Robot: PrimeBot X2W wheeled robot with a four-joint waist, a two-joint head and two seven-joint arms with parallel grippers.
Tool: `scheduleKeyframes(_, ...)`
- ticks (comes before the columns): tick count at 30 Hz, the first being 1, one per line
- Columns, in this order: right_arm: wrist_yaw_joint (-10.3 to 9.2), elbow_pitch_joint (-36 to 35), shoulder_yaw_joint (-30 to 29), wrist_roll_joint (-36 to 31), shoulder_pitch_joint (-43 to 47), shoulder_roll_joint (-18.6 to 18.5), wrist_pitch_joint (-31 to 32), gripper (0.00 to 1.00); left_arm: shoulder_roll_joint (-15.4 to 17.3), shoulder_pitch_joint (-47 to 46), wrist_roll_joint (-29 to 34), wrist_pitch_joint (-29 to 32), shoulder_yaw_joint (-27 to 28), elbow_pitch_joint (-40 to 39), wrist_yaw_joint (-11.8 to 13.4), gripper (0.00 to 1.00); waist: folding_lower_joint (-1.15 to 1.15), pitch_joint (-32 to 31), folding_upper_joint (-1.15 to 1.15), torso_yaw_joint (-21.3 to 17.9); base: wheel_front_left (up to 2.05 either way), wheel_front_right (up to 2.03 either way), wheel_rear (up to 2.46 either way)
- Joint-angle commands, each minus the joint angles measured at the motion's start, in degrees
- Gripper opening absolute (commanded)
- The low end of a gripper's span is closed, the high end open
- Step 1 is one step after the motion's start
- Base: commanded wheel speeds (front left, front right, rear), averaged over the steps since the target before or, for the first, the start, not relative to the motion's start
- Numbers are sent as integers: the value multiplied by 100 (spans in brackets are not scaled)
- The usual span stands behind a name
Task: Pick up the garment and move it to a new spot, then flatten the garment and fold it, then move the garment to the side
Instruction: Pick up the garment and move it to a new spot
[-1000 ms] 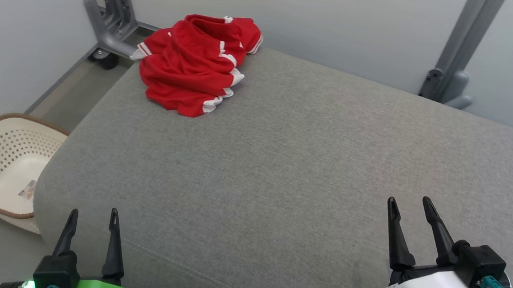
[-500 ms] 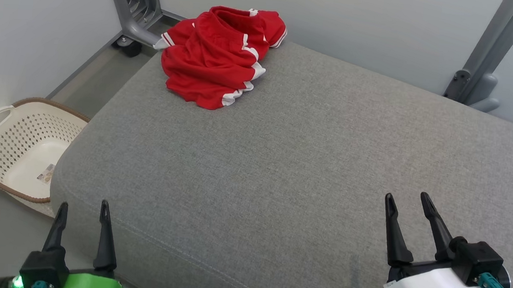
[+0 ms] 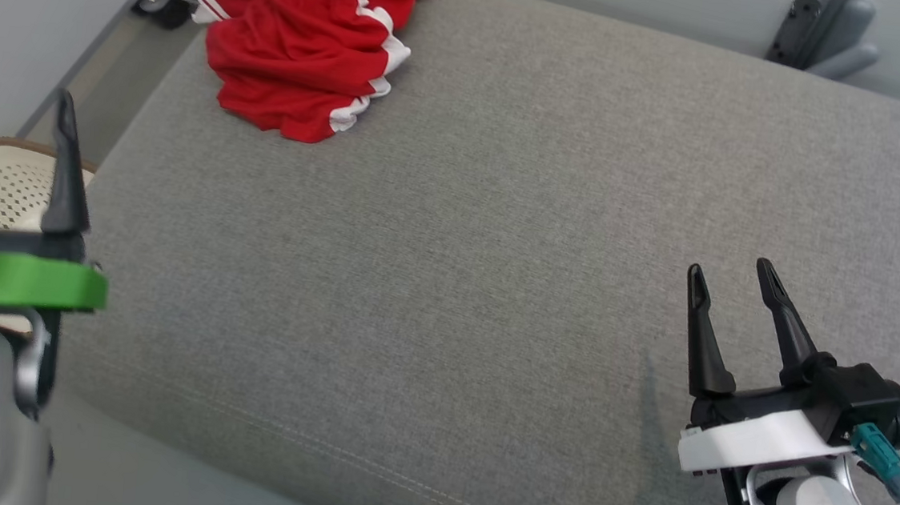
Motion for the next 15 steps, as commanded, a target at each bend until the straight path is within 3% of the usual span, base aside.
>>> scheduleKeyframes(1, 0, -41, -16, -54, -92, -26, -17, 100, 83, -243, 13, 34, -2, 50, -37, 100, 0, 533, 0, -477, 0, 0, 0)
scheduleKeyframes(8, 0, -286, -12, -211, -516, -24, -17, 100, 772, -1966, -313, 719, -100, 742, -228, 100, 0, 1337, 0, -1179, 0, 0, 0)
scheduleKeyframes(15, 0, -870, -177, -301, -775, -21, -17, 100, 1250, -3255, -959, 1704, -596, 1626, -282, 100, 0, 2023, 0, -1701, 0, 0, 0)
